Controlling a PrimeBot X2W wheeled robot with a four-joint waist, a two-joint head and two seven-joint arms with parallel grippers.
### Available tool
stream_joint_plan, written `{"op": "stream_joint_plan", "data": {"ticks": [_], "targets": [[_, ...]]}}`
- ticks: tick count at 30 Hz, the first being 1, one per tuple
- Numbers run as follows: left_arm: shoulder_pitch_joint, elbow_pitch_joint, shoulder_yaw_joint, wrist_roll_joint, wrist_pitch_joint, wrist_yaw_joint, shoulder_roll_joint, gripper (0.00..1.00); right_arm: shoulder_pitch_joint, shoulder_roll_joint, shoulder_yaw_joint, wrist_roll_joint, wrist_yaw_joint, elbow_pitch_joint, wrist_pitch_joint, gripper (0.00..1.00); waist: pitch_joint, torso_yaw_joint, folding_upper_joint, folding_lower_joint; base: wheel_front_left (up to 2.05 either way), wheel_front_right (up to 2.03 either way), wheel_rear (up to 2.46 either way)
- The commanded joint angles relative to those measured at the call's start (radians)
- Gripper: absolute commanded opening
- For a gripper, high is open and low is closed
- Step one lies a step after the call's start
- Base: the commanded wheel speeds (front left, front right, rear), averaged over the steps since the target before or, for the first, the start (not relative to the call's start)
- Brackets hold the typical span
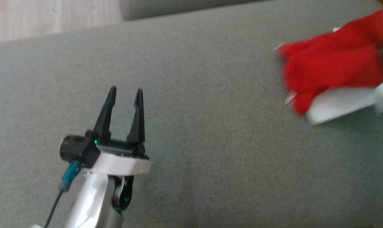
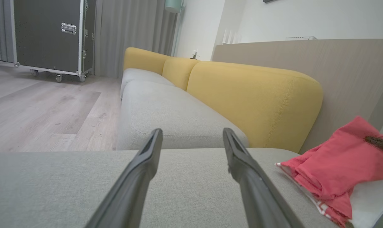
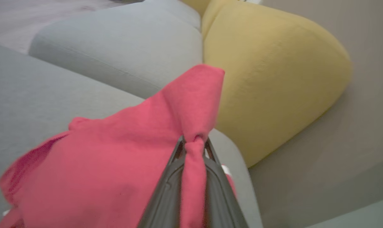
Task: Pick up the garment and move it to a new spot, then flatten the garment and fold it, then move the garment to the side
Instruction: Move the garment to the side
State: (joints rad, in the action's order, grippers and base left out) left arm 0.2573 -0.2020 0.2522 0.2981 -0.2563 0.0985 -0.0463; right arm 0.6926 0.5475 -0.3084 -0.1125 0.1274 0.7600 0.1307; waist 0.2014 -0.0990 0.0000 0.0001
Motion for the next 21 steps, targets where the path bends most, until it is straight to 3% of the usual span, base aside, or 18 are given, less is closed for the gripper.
{"op": "stream_joint_plan", "data": {"ticks": [1,10,21], "targets": [[0.038,0.033,-0.029,-0.007,-0.006,0.004,-0.004,1.0,0.015,0.035,0.007,-0.006,0.003,-0.02,-0.002,0.0,0.044,-0.014,0.0,-0.0001,0.0,0.0,0.0],[0.094,0.005,-0.02,-0.016,-0.006,0.017,-0.004,1.0,0.069,0.116,0.17,0.032,0.003,0.092,-0.039,0.0,0.116,-0.005,0.0,-0.0001,0.0,0.0,0.0],[0.11,0.002,-0.028,-0.022,-0.006,0.024,-0.004,1.0,0.102,0.102,0.282,0.115,0.003,0.185,-0.039,0.0,0.146,0.01,0.0,-0.0001,0.0,0.0,0.0]]}}
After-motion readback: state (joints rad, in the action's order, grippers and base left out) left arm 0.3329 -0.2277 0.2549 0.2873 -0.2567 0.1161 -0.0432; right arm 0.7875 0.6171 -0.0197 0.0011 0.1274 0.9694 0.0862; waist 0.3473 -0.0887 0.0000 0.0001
